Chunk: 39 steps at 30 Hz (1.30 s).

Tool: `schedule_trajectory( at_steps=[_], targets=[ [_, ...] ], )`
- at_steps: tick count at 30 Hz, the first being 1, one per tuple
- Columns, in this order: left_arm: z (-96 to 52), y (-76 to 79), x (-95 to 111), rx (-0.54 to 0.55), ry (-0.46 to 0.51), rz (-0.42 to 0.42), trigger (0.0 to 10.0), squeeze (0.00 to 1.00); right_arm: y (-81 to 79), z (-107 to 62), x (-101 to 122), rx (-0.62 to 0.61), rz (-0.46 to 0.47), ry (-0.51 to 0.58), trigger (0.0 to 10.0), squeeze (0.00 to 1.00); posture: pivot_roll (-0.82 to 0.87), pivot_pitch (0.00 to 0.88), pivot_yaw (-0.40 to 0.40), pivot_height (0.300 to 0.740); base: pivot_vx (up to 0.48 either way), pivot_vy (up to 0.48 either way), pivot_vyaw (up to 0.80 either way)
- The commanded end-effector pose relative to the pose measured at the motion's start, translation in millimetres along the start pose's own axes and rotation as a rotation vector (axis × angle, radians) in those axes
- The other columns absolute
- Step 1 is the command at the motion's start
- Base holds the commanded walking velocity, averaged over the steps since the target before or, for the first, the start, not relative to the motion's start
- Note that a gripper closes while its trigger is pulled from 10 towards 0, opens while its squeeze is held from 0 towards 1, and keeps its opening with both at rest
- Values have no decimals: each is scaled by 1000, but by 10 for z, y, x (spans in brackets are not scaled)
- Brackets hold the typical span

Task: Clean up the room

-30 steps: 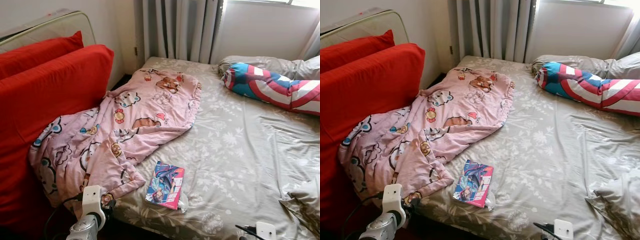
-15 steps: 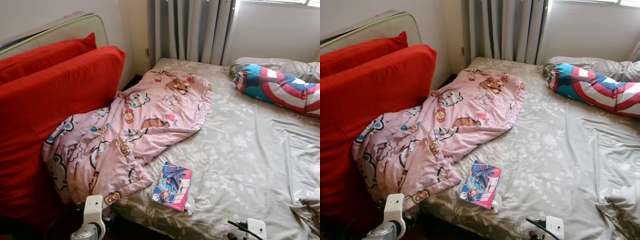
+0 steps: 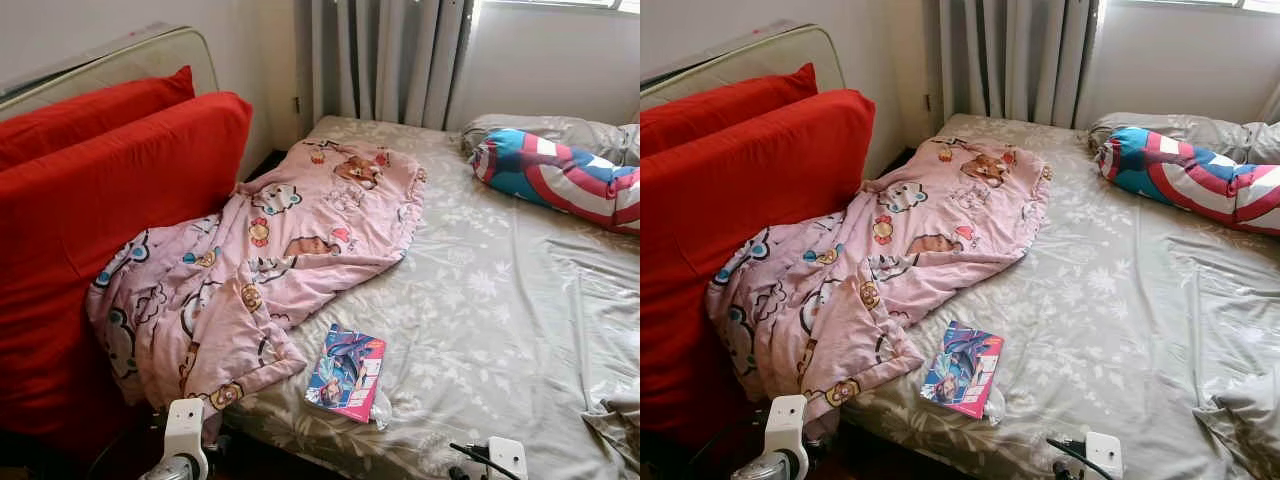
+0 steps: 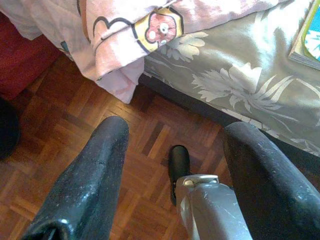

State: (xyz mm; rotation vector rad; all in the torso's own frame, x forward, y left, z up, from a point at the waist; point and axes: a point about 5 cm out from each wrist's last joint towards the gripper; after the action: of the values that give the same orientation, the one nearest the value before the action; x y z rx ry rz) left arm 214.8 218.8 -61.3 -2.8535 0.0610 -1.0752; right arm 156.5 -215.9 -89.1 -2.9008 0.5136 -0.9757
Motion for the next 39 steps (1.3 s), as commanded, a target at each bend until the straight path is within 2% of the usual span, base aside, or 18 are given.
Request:
schedule_trajectory(
  at_steps=[1,7,39],
  targets=[
    [0,-3,-6,-6,-8,8,10000,0,-8,3,6,-1,6,1,10000,0,11,0,16,740,0,0,0],
    [-2,-12,-12,-7,-10,13,10000,0,-23,9,20,-1,26,10,10000,0,12,0,18,740,0,122,0],
    [-7,-34,-20,-2,-11,14,10000,0,-116,29,22,14,27,4,10000,0,9,0,24,740,0,295,0]
  ],
)
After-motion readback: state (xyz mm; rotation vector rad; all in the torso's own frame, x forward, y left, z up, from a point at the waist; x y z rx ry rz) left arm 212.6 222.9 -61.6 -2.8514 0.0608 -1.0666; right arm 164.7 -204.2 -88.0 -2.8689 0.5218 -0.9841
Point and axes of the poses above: a point about 5 cm out from each wrist's last joint towards the gripper, its own z axis pointing out of the wrist towards the gripper, its own x axis along the axis of the wrist's last joint, y = z × x, and after that the axes turned 8 degrees about z, right-handed
